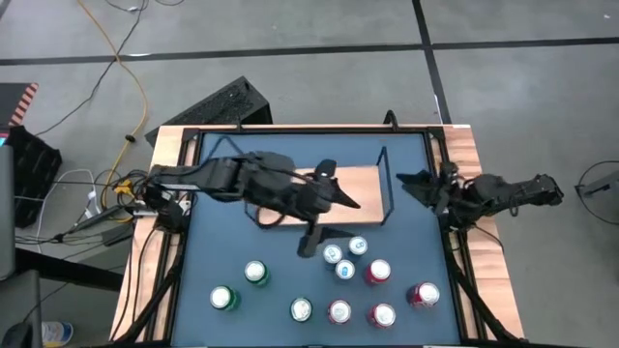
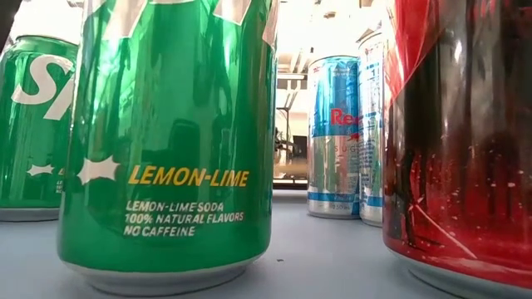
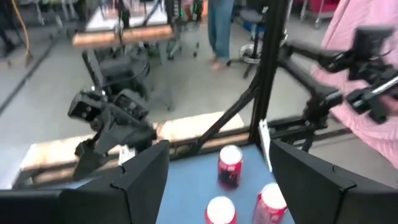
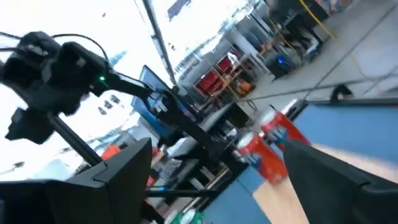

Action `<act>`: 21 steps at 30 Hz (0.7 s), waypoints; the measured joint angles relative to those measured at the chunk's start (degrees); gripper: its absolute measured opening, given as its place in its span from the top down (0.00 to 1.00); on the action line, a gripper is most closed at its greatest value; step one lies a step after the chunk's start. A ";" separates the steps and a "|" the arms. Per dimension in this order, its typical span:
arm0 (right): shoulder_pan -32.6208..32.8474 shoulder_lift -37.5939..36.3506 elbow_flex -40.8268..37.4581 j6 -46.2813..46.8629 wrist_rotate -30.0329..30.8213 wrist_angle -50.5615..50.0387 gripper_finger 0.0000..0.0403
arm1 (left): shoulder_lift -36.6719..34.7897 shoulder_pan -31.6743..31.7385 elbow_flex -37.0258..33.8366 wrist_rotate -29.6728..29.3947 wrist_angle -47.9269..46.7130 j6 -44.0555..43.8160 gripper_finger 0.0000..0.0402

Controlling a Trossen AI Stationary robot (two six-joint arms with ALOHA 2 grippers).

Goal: Place canned beverage on shelf
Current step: Adjust the orange soda cans on the shelf

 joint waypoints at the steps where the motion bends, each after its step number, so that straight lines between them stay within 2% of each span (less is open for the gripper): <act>1: 0.00 0.06 1.15 -1.60 0.02 -2.51 0.14 | -1.06 -0.24 -1.07 -0.17 1.46 0.15 0.35; 5: -0.06 0.53 4.73 -3.92 0.63 -18.02 0.14 | -2.08 -1.32 -1.98 -1.81 0.37 -0.12 0.35; 9: -0.06 1.11 5.31 4.80 3.16 -33.87 0.14 | -1.95 -2.41 -1.89 -2.92 -3.85 -2.31 0.35; 12: 0.05 0.86 5.83 7.36 3.17 -35.31 0.14 | -1.98 -3.37 -1.83 -4.26 -7.30 -3.01 0.35; 17: 0.05 1.63 12.55 5.51 1.70 -39.83 0.14 | -2.93 -5.28 -1.83 -12.36 -12.81 -4.76 0.35; 21: 0.05 4.87 21.35 5.20 0.46 -52.61 0.14 | -4.14 -6.76 -1.74 -23.67 -27.25 -11.87 0.35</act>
